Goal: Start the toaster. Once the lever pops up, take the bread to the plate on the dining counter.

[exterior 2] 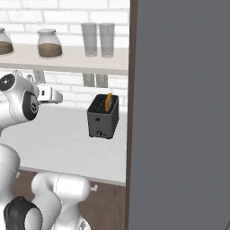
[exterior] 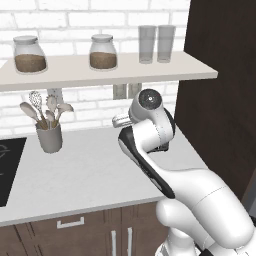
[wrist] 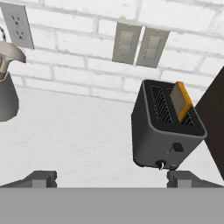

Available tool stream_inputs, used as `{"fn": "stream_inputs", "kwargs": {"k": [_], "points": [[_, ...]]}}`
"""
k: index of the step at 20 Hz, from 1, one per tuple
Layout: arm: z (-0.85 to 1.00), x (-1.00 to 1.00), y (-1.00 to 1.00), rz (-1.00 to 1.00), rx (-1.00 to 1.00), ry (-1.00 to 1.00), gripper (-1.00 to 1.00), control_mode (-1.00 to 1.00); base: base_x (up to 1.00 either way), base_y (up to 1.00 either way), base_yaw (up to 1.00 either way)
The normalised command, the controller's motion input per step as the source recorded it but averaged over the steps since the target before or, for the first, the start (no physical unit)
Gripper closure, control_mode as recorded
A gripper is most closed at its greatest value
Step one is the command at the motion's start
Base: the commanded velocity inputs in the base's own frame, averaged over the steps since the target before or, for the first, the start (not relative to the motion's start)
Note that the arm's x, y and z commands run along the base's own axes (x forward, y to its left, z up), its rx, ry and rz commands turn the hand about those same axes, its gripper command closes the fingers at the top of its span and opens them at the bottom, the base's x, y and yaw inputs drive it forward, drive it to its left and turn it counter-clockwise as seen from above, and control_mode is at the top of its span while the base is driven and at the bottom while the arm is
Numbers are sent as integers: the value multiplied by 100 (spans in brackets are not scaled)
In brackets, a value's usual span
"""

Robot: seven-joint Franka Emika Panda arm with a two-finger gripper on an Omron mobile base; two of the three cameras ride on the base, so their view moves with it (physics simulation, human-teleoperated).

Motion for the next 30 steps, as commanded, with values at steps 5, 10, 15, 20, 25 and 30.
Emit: {"fn": "stream_inputs", "kwargs": {"k": [5, 10, 15, 20, 25, 30], "points": [[0, 0, 0, 0, 0, 0, -100, -100, 0, 0, 0], [0, 0, 0, 0, 0, 0, -100, -100, 0, 0, 0], [0, 0, 0, 0, 0, 0, -100, -100, 0, 0, 0], [-4, -12, -19, 0, 0, -3, -100, -100, 0, 0, 0], [-2, -8, -69, -1, 2, -9, -100, -100, 0, 0, 0], [0, 3, -82, -3, 16, -3, -100, -100, 0, 0, 0]]}}
